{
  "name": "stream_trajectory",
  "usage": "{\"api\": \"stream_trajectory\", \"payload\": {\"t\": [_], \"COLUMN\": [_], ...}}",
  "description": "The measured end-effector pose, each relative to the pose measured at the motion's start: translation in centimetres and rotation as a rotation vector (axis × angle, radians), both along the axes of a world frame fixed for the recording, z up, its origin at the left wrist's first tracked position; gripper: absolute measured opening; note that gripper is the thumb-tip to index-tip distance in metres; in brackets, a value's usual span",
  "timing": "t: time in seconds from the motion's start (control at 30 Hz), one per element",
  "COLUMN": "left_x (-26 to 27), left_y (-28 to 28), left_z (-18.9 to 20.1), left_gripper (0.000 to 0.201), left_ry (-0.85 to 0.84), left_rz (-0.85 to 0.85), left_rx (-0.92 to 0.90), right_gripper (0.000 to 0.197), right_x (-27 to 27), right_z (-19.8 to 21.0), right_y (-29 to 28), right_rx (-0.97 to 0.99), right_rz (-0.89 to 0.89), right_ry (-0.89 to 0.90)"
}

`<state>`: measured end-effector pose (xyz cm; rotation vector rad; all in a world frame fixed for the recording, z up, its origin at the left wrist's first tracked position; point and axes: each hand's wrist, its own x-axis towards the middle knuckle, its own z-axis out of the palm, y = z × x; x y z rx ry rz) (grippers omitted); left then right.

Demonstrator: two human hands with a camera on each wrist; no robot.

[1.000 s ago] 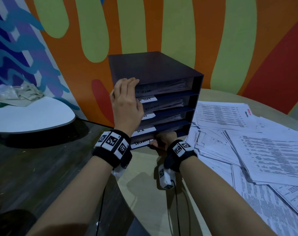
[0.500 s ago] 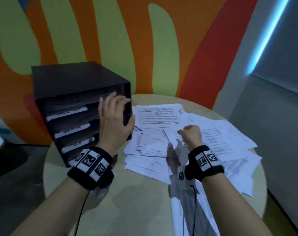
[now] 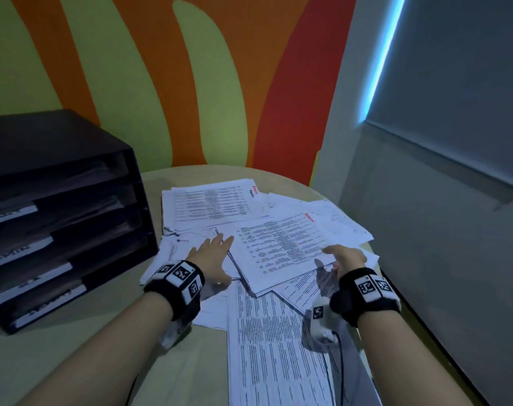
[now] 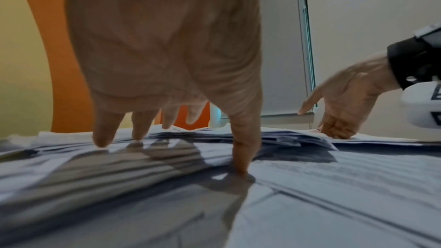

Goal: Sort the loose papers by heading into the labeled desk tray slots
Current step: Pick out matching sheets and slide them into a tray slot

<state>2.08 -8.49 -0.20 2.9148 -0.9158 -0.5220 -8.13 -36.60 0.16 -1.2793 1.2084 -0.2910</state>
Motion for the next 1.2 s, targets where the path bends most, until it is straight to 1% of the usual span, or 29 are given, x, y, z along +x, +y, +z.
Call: {"api": "stream_trajectory", "payload": {"t": [0.1,0.13,0.23,0.3,0.4,0.47,0.53,0.57,0.6,0.63,0.7,0.73,0.8,0.83,0.9,0.93,0.97,1.0,1.03,1.07,1.1,1.17,1.2], "left_x": [0.0,-0.4,-1.6,-2.1,-2.2,-2.1,-2.4,-2.8,-3.3,-4.1,-6.0,-7.1,-9.5,-10.5,-12.4,-13.0,-13.4,-13.7,-13.6,-13.2,-12.5,-10.7,-10.0], "left_y": [-1.4,-2.0,-3.6,-4.3,-4.6,-4.7,-4.7,-4.6,-4.5,-4.2,-3.6,-3.3,-2.7,-2.5,-2.1,-1.9,-1.6,-1.3,-1.0,-0.8,-0.7,-0.5,-0.5], "left_z": [0.8,0.9,0.7,0.1,0.1,0.5,0.9,0.9,0.8,0.9,0.4,0.0,-0.5,-0.6,-0.2,0.0,0.3,0.6,1.3,2.0,2.7,3.6,4.0], "left_gripper": [0.113,0.113,0.113,0.104,0.085,0.071,0.054,0.05,0.048,0.047,0.05,0.054,0.062,0.06,0.05,0.048,0.052,0.059,0.062,0.058,0.053,0.059,0.058], "left_ry": [0.07,0.063,-0.064,-0.127,-0.129,-0.131,-0.109,-0.103,-0.097,-0.098,-0.102,-0.114,-0.121,-0.114,-0.083,-0.074,-0.091,-0.086,-0.058,-0.021,0.021,0.075,0.111], "left_rz": [-0.041,-0.04,-0.068,-0.077,-0.047,-0.04,-0.024,-0.015,0.002,0.005,-0.012,-0.027,-0.013,-0.011,-0.02,-0.03,-0.054,-0.071,-0.104,-0.146,-0.171,-0.179,-0.149], "left_rx": [0.117,0.159,0.303,0.379,0.382,0.352,0.307,0.272,0.24,0.238,0.263,0.272,0.288,0.308,0.32,0.305,0.286,0.276,0.276,0.284,0.246,0.192,0.142], "right_gripper": [0.066,0.058,0.04,0.036,0.029,0.029,0.043,0.048,0.049,0.044,0.025,0.023,0.029,0.031,0.032,0.03,0.027,0.024,0.022,0.022,0.023,0.026,0.026], "right_x": [0.5,0.7,1.0,0.8,-0.2,-0.7,-0.8,-1.1,-1.4,-1.8,-2.7,-3.2,-4.2,-4.7,-5.6,-5.9,-6.3,-6.6,-6.6,-6.6,-6.5,-6.0,-5.8], "right_z": [-0.6,-0.7,-0.6,-0.3,0.4,0.5,0.2,0.1,0.2,0.2,0.1,0.0,-0.2,-0.2,-0.2,-0.2,-0.1,-0.1,0.0,0.0,-0.1,-0.2,-0.3], "right_y": [-0.6,-0.7,-0.4,-0.2,0.0,-0.1,0.0,0.2,0.5,0.8,1.2,1.4,1.8,2.1,2.4,2.4,2.6,2.7,3.0,3.1,3.3,3.5,3.6], "right_rx": [0.006,0.004,-0.013,-0.021,0.003,0.01,-0.029,-0.049,-0.062,-0.079,-0.116,-0.137,-0.176,-0.194,-0.212,-0.215,-0.221,-0.224,-0.222,-0.219,-0.227,-0.27,-0.285], "right_rz": [0.027,0.042,0.094,0.138,0.195,0.227,0.234,0.249,0.26,0.281,0.312,0.327,0.362,0.376,0.385,0.387,0.387,0.386,0.378,0.37,0.368,0.369,0.355], "right_ry": [-0.022,-0.032,-0.024,-0.005,-0.002,-0.005,0.015,0.035,0.056,0.083,0.133,0.155,0.173,0.173,0.161,0.166,0.161,0.154,0.144,0.138,0.149,0.18,0.185]}}
